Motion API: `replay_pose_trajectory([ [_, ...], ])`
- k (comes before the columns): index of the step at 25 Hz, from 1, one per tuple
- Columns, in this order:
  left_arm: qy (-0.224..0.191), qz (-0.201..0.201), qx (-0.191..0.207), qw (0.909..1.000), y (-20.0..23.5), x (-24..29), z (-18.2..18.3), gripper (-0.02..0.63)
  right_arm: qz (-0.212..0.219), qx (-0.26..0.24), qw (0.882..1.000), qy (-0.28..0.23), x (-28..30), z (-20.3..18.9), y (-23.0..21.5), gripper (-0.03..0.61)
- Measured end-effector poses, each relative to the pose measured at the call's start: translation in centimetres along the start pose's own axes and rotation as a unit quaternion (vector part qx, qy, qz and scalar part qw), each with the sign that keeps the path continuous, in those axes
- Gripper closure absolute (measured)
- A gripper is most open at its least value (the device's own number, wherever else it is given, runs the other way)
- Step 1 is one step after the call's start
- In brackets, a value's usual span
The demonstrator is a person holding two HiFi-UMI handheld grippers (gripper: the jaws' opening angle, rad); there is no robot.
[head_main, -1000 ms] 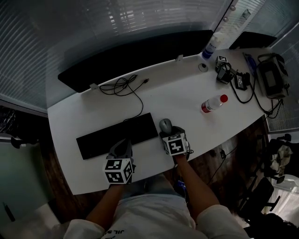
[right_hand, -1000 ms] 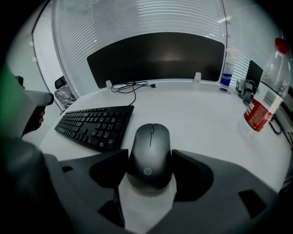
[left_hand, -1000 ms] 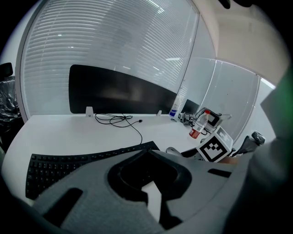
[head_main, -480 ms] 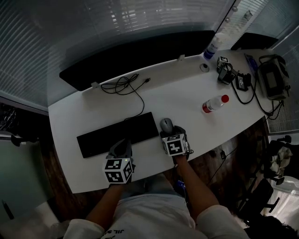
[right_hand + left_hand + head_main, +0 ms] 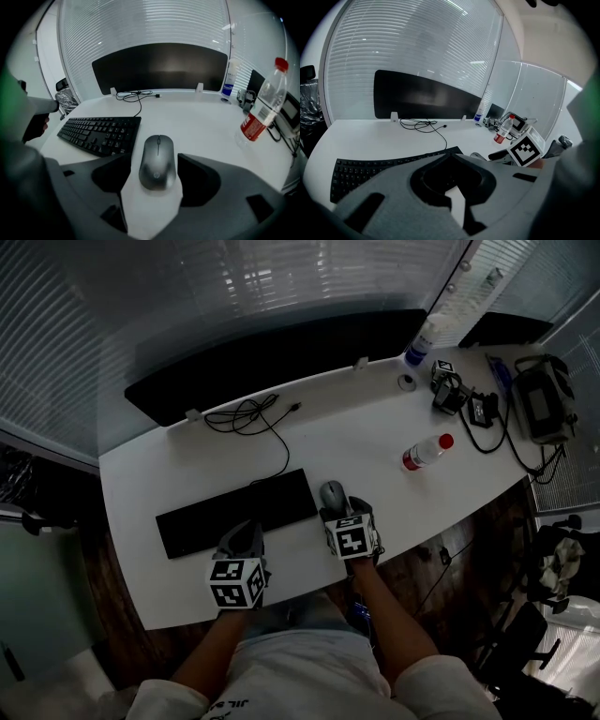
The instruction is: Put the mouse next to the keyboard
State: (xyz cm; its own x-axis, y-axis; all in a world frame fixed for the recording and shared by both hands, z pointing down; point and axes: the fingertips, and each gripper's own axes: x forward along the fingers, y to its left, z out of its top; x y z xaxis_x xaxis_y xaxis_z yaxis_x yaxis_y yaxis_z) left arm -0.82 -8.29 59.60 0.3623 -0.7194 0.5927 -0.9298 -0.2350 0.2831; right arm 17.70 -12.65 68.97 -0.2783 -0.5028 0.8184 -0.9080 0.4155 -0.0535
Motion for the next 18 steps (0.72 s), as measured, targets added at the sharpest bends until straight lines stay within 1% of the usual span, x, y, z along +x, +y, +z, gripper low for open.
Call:
replay_pose_trajectory([
  [2,-0.003,-0.002,0.003,1.0,-0.1,-0.4,0.3,0.612,0.0,0.006,1.0,-0.007,-1.2,0.6,0.4,0.282],
  [4,-0.005,-0.003,0.006,1.0,-0.1,-1.0,0.4,0.612,0.009,0.014,1.0,-0.013,-2.7,1.0,1.5,0.282],
  [8,-0.01,-0.001,0.013,0.9999,0.2,-2.6,0.7,0.612,0.027,0.005,0.999,-0.031,-5.5,2.6,4.3,0.282],
  [10,-0.013,-0.002,0.014,0.9998,0.3,-3.6,0.8,0.612,0.026,-0.001,0.999,-0.04,-6.7,3.2,5.4,0.289],
  [11,-0.014,-0.003,0.014,0.9998,0.3,-4.1,0.9,0.612,0.024,-0.003,0.999,-0.045,-7.3,3.5,6.0,0.305],
  [13,-0.016,-0.003,0.014,0.9998,0.3,-5.2,0.9,0.612,0.024,-0.002,0.998,-0.056,-8.4,4.0,7.1,0.362],
  [17,-0.024,0.001,0.013,0.9996,0.7,-7.1,0.6,0.612,0.039,-0.016,0.997,-0.072,-9.9,4.6,9.7,0.428],
  [18,-0.026,0.001,0.011,0.9996,0.8,-7.5,0.6,0.612,0.043,-0.018,0.996,-0.078,-10.3,4.9,10.4,0.455],
])
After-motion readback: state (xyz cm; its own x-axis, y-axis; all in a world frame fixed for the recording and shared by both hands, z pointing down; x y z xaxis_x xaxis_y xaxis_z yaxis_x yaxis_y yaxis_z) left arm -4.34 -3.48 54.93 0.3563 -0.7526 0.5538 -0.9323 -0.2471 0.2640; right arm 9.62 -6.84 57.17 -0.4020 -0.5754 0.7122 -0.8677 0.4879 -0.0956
